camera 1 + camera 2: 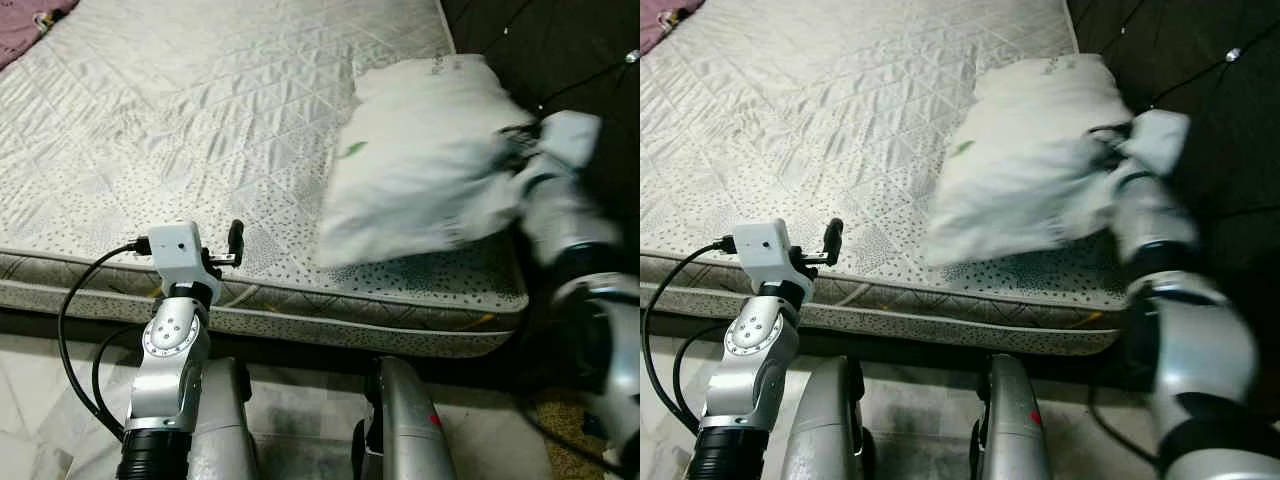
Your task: Clean up the room
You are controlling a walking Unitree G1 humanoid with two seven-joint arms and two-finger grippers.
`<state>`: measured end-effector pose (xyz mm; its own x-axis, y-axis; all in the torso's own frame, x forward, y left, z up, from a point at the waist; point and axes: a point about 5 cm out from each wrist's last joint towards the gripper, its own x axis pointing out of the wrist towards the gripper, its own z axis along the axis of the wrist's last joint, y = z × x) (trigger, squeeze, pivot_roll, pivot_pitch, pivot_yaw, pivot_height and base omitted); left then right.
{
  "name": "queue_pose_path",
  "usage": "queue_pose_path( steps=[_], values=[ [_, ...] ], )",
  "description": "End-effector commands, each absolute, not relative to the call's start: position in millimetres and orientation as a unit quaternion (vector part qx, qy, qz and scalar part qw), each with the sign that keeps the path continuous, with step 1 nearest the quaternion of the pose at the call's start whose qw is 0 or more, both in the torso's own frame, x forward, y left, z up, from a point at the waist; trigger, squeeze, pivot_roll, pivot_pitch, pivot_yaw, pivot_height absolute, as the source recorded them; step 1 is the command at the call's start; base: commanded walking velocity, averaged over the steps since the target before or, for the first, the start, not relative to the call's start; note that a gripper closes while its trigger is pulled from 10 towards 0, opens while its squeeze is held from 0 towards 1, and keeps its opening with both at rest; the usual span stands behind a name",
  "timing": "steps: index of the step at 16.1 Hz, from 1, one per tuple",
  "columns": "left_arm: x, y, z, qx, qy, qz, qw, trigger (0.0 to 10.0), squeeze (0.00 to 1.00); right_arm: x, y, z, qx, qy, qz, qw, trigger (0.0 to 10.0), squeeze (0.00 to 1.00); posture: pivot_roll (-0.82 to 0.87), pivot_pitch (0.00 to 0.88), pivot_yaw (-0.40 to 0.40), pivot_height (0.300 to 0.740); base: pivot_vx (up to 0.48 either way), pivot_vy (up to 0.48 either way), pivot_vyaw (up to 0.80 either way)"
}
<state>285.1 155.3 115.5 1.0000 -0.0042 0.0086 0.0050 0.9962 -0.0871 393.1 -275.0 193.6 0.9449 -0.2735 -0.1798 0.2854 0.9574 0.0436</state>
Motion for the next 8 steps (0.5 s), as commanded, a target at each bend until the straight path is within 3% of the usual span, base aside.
queue_pose_path(
  steps=[1,4,6,8],
  values=[
    [284,156,112,-0.041,0.001,0.002,0.999,10.0,0.0,396,-282,218,0.038,0.035,-0.143,0.988,0.0,0.0,0.07,0.052,-0.04,0.582,0.0,0.0,0.0],
    [283,155,110,-0.041,0.006,0.0,0.999,10.0,0.0,381,-300,188,0.03,0.073,-0.157,0.984,0.0,0.0,0.06,0.059,-0.037,0.582,0.0,0.0,0.0],
    [283,156,110,-0.039,0.007,-0.001,0.999,10.0,0.0,375,-296,165,0.037,0.1,-0.148,0.983,0.0,0.0,0.06,0.062,-0.032,0.582,0.0,0.0,0.0],
    [283,159,109,-0.036,0.009,-0.002,0.999,10.0,0.0,367,-274,129,0.107,0.132,-0.142,0.975,0.0,0.0,0.05,0.061,-0.023,0.582,0.0,0.0,0.0]
  ],
)
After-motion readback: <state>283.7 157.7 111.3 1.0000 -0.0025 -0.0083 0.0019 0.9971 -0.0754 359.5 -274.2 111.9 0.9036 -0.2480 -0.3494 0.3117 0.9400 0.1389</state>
